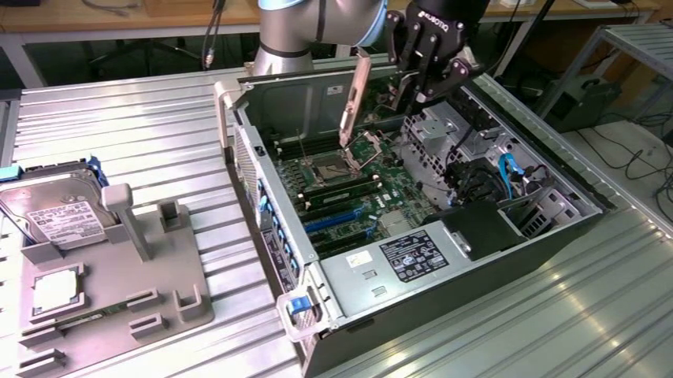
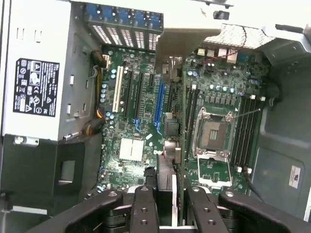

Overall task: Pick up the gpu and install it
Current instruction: 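Insert the gpu into the slot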

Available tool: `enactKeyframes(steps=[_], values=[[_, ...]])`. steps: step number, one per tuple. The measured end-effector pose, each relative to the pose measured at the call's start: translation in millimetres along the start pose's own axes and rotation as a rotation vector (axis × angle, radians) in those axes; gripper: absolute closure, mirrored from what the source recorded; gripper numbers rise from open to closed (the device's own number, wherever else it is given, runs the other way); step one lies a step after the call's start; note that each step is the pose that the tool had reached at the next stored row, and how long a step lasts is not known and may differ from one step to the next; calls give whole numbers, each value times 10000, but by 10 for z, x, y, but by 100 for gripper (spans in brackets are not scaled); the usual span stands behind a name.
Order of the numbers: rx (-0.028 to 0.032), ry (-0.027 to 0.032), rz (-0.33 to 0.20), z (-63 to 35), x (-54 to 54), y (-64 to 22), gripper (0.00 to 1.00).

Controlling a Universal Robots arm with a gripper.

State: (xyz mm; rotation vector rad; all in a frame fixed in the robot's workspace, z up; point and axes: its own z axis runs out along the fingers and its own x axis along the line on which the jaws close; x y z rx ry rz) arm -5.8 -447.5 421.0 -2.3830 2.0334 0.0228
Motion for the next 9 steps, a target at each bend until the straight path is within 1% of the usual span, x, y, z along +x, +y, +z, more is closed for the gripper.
enactKeyframes(steps=[2,3,5,7,9], values=[[-5,1,-304,0,0,0,72],[-10,1,-602,0,1,0,72],[-24,4,-1446,0,2,0,72],[-34,5,-2008,0,3,0,72],[-40,6,-2388,1,3,0,72]])
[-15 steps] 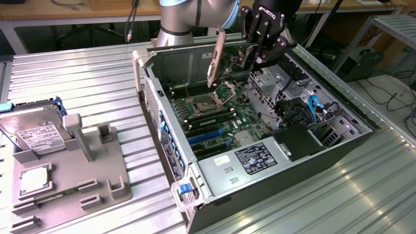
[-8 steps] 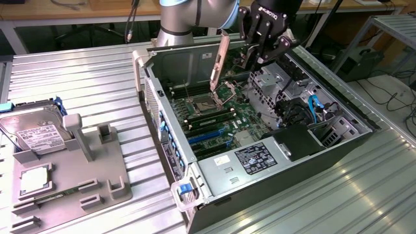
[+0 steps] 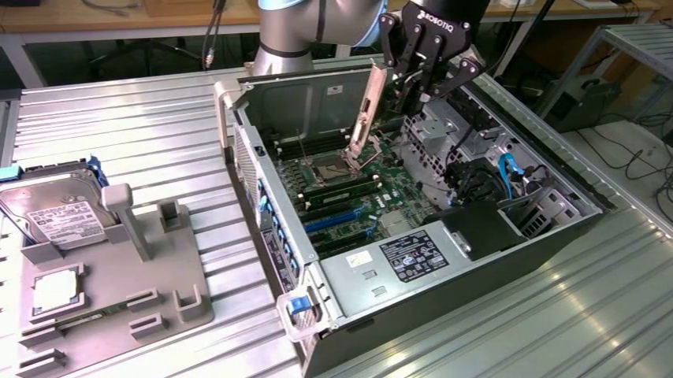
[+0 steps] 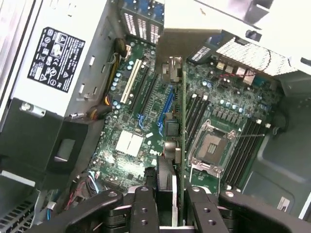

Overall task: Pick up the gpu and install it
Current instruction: 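Insert the gpu into the slot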

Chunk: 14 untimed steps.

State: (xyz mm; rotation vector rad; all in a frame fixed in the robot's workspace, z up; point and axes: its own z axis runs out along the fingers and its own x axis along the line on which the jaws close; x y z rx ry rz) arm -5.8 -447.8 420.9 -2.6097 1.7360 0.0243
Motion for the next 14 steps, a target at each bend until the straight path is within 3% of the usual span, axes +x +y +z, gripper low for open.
enactKeyframes(steps=[2,5,8,10,11,12,13,14], values=[[6,-2,172,23,1,0,72],[20,-3,1075,92,2,0,72],[27,-2,1478,129,2,0,72],[25,50,1577,142,0,-1,72],[20,108,1604,148,-1,-2,72],[61,159,1605,149,-1,-1,72],[189,202,1603,155,-1,-1,72],[254,221,1603,167,-1,-2,72]])
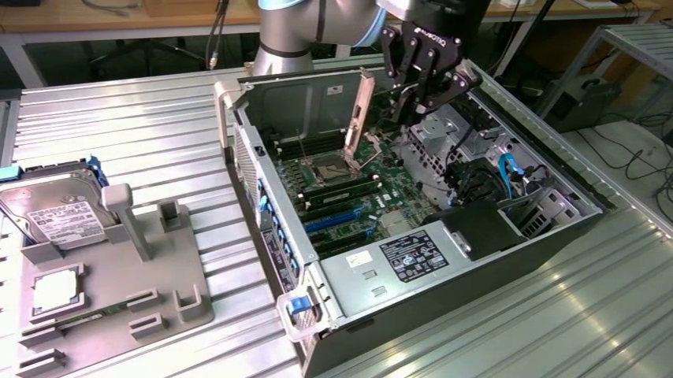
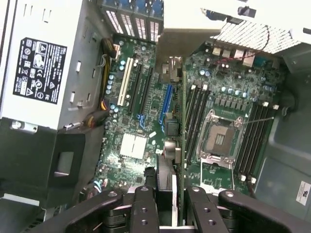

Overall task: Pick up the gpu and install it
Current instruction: 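Insert the gpu into the slot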

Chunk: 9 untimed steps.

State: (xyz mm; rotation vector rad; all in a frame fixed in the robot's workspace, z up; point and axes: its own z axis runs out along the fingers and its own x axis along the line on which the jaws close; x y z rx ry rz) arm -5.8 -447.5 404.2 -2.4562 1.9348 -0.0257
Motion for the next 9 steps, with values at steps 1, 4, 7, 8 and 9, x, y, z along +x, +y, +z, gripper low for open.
enactKeyframes(steps=[1,4,7,8,9], values=[[3,2,-1,33,0,1,72],[5,-3,48,131,0,4,72],[3,7,475,216,-5,5,72],[2,6,477,244,-5,6,72],[-11,4,478,261,-5,5,72]])
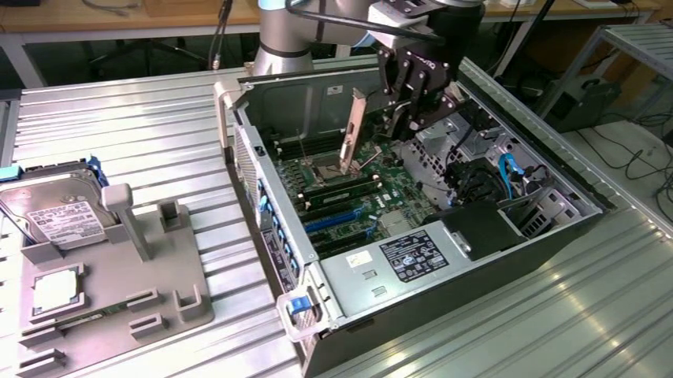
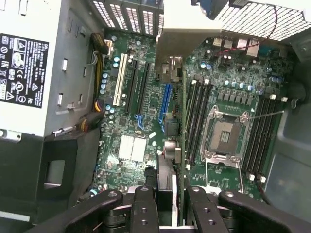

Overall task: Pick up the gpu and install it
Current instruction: 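Insert the gpu into the slot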

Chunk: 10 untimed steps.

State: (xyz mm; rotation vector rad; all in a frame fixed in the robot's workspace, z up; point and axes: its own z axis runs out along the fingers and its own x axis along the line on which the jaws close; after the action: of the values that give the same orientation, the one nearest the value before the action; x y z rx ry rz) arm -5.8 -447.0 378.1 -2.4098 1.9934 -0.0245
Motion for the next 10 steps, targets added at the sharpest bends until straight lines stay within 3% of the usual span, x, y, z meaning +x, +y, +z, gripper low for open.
enactKeyframes(steps=[1,3,5,10], values=[[-38,-6,0,2,0,1,72],[-42,-8,-1,3,1,0,72],[-44,2,379,17,2,1,72],[-43,2,477,35,0,6,72]])
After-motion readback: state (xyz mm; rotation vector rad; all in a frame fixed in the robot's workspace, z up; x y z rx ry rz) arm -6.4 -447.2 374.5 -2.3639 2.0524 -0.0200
